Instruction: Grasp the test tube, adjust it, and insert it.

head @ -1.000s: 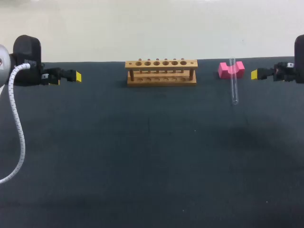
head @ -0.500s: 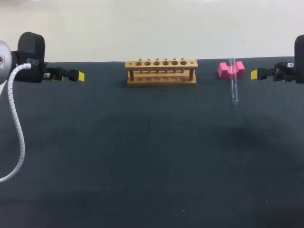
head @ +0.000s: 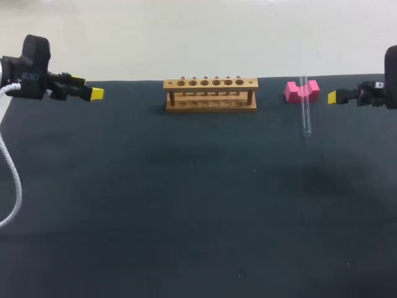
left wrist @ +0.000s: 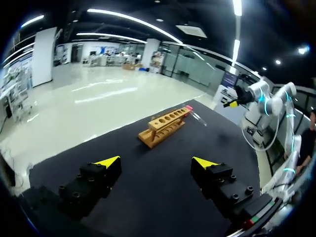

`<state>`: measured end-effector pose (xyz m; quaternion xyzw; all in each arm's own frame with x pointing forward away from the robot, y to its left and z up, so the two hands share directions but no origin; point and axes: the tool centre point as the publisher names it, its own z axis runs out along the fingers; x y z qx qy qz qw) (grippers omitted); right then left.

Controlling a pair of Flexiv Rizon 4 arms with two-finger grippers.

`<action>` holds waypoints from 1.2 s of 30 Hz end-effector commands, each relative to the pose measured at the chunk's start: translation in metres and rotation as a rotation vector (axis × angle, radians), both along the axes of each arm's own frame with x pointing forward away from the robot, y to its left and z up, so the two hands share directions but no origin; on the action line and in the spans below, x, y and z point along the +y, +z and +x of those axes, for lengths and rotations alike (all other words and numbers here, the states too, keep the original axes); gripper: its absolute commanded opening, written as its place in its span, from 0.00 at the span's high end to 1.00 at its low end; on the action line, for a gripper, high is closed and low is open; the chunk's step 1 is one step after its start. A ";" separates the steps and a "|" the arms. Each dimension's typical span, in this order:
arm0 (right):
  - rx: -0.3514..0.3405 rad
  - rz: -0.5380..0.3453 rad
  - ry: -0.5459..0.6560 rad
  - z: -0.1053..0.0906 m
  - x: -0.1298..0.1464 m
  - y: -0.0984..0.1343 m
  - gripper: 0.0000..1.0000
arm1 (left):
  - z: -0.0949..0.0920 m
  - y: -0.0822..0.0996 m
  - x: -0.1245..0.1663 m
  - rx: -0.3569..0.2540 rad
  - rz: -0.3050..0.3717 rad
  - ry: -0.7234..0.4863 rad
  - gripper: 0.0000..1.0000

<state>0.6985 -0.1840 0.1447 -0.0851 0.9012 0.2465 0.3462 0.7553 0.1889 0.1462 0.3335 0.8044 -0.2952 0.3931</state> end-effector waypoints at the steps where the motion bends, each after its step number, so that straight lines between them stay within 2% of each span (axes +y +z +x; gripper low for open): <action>1: 0.000 -0.007 -0.005 -0.001 0.001 0.001 0.00 | 0.016 -0.015 -0.007 -0.031 -0.175 -0.245 0.00; 3: 0.000 -0.007 -0.005 -0.001 0.001 0.001 0.00 | 0.019 -0.020 -0.012 -0.058 -0.188 -0.270 0.00; 11: 0.000 -0.007 -0.005 -0.001 0.001 0.001 0.00 | 0.029 -0.035 -0.027 -0.102 -0.220 -0.351 0.00; 24: 0.000 -0.007 -0.005 -0.001 0.001 0.001 0.00 | 0.042 -0.053 -0.054 -0.114 -0.218 -0.486 0.00; 28: 0.000 -0.007 -0.005 -0.001 0.001 0.001 0.00 | 0.046 -0.057 -0.060 -0.120 -0.208 -0.481 0.00; 36: 0.000 -0.007 -0.005 -0.001 0.001 0.001 0.00 | 0.057 -0.059 -0.067 -0.132 -0.196 -0.395 0.00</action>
